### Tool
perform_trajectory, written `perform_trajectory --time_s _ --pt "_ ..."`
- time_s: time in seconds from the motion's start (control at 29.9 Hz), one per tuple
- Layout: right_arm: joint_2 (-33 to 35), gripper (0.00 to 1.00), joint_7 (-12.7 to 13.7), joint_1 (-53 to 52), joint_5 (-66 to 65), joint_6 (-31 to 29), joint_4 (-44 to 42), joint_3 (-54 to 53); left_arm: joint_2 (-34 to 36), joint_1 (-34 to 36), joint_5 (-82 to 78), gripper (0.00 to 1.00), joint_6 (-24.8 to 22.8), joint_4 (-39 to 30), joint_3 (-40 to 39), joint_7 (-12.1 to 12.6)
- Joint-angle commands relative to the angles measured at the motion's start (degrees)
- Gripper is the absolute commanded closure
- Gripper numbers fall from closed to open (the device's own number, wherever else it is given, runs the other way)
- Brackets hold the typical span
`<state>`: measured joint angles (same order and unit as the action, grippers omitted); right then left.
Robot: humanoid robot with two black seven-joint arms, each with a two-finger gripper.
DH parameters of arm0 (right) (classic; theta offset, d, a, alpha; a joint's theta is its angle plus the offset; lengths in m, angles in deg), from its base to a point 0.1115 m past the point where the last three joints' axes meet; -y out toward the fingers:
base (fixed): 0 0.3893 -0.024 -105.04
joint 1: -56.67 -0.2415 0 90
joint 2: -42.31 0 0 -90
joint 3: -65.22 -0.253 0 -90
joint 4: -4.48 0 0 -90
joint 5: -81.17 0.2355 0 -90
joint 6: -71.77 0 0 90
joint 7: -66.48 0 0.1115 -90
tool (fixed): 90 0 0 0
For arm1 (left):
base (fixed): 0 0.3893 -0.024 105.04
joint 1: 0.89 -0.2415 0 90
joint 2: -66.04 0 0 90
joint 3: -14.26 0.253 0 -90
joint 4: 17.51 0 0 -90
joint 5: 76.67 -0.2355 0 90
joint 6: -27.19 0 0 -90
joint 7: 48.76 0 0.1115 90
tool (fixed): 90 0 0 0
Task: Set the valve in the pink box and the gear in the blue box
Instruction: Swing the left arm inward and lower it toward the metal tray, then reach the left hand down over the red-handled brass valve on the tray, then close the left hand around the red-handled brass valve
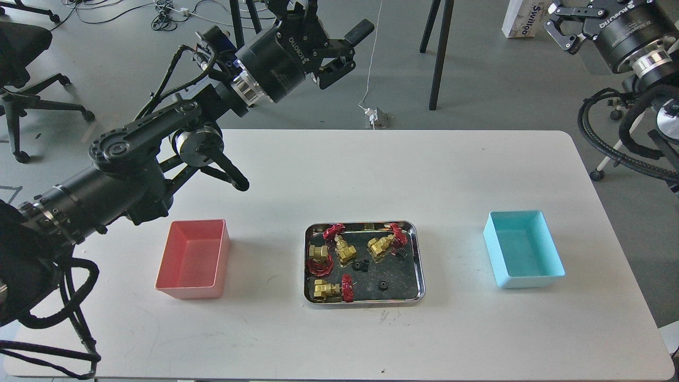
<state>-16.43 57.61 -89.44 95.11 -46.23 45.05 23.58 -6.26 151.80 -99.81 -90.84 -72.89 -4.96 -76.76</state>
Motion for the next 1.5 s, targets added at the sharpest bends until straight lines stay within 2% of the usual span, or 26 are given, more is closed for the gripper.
perform_trajectory --time_s 0.0,0.13,0.23,0.33,0.43,0.53,0.6,0.84,1.1,1.34,1.47 --pt "0.12 0.0 0.0 -0.05 -0.05 0.0 0.03 -0.63 4.96 9.52 -6.72 0.0 0.03 -3.84 15.48 0.0" --pt "0.29 0.0 0.61 -2.94 0.04 0.0 0.47 -0.46 7.08 22.17 -13.5 0.01 8.05 -7.53 35.96 0.0" --pt "0.03 0.0 4.03 -7.95 -0.05 3.82 0.82 0.25 6.2 28.43 -18.42 0.01 14.21 -9.74 47.31 0.0" --pt "-0.58 0.0 7.37 -9.8 -0.05 6.11 0.56 0.25 3.4 29.85 -26.23 0.02 22.63 -10.97 55.23 0.0" --pt "-0.58 0.0 7.9 -9.81 -0.14 6.38 0.47 0.25 1.2 29.24 -35.37 0.04 35.28 -10.97 64.53 0.0" --pt "-0.58 0.0 7.99 -9.37 -0.14 6.38 0.12 0.68 0.14 27.66 -38.12 0.05 44.44 -11.06 70.88 0.0" --pt "-0.58 0.0 7.99 -8.84 -0.22 6.38 -0.06 0.77 -0.13 25.73 -38.83 0.05 45.86 -10.97 71.69 0.0" --pt "-0.58 0.0 7.99 -7.44 -0.22 6.64 0.03 0.77 -0.48 18.88 -42.25 0.05 46.57 -9.92 72.04 0.0" --pt "-0.93 0.0 8.17 -7.17 -0.22 8.05 0.29 0.86 -3.2 10.96 -43.49 0.05 48.59 -3.25 72.04 0.0" --pt "-1.46 0.0 8.34 -6.73 -0.22 8.05 0.47 1.04 -3.47 7.09 -44.98 0.06 49.12 0.36 71.51 0.0" --pt "-1.46 0.0 8.43 -6.64 -0.22 8.05 0.47 1.57 -3.47 6.13 -45.24 0.13 49.47 1.77 71.51 0.0"
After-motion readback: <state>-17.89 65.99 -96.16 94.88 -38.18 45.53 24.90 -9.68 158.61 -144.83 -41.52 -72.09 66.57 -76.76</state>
